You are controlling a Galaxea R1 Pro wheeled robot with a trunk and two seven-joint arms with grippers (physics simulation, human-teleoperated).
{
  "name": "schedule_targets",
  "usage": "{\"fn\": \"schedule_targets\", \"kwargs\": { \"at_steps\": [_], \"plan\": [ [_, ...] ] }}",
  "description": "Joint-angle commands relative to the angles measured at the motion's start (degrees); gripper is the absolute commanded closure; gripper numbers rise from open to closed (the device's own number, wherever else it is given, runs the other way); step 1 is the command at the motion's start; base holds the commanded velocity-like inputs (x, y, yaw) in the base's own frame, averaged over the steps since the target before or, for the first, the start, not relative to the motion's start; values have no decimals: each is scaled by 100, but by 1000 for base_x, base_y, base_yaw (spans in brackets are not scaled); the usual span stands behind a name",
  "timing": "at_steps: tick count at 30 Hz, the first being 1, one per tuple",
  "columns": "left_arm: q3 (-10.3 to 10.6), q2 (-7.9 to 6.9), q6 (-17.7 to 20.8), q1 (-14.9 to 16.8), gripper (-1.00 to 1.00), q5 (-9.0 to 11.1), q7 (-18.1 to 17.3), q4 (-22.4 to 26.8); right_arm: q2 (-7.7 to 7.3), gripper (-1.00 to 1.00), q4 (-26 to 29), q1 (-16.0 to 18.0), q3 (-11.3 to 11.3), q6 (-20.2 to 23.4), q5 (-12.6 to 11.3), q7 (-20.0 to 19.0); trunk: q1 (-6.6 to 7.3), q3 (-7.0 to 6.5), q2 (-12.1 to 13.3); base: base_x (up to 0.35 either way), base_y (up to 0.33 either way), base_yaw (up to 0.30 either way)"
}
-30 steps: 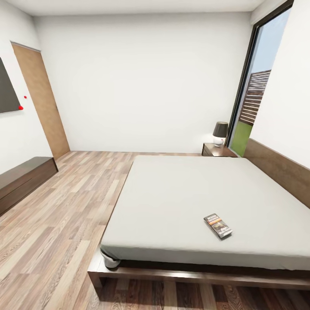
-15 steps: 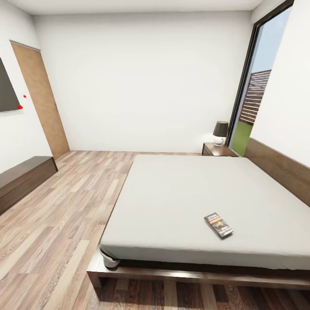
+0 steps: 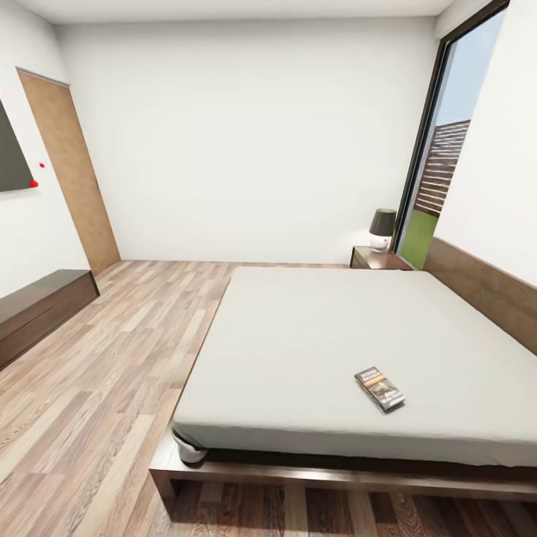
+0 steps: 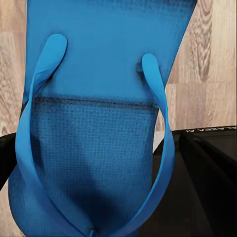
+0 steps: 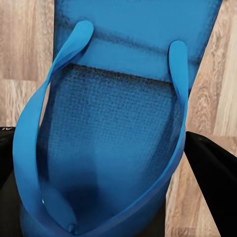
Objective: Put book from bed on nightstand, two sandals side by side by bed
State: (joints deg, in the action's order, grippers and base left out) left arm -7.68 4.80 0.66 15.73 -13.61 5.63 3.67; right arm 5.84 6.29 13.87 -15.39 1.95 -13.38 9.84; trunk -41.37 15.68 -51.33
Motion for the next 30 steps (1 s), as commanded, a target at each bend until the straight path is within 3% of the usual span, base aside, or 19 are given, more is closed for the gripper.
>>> {"fn": "schedule_targets", "kwargs": {
  "at_steps": [1,7,18,24,30],
  "plan": [
    [-50,3,97,43,100,-61,-43,2,-1,100,13,4,-41,59,-66,25,-23,26,-47,0,0,0],
    [-50,1,447,126,100,-58,-214,2,-4,100,32,8,-19,340,-95,-132,-155,134,-287,0,0,0],
    [-50,3,519,140,100,-54,-339,2,-18,100,54,55,27,1265,-115,-194,-396,331,-729,0,0,0],
    [-50,3,523,141,100,-54,-448,2,-6,100,113,71,41,1426,-120,-194,-528,439,-969,0,0,0],
    [-50,2,523,141,100,-54,-470,2,-6,100,195,71,39,1431,-121,-199,-572,475,-1049,0,0,0]
  ]
}}
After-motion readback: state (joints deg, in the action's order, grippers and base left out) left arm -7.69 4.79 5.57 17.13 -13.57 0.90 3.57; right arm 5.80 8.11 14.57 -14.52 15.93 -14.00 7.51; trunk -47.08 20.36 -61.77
